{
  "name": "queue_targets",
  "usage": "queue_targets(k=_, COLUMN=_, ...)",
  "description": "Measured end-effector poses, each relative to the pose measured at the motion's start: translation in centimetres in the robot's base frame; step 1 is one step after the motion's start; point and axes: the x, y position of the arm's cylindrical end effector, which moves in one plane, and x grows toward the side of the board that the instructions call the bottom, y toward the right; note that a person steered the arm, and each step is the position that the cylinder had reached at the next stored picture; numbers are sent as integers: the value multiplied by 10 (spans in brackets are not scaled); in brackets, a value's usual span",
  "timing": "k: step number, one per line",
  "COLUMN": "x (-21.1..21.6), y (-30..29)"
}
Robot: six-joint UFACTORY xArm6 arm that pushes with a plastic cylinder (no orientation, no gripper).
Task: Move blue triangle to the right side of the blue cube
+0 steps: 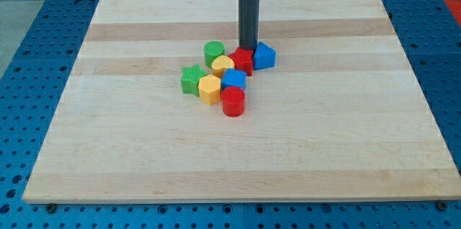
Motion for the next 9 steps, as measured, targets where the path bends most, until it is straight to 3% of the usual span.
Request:
queue_targets(k=1, x=7, y=0)
queue_targets(k=3, x=-44, y=14)
queue_targets(k=7, x=36, y=31)
queue_targets(k=9, x=22, y=59)
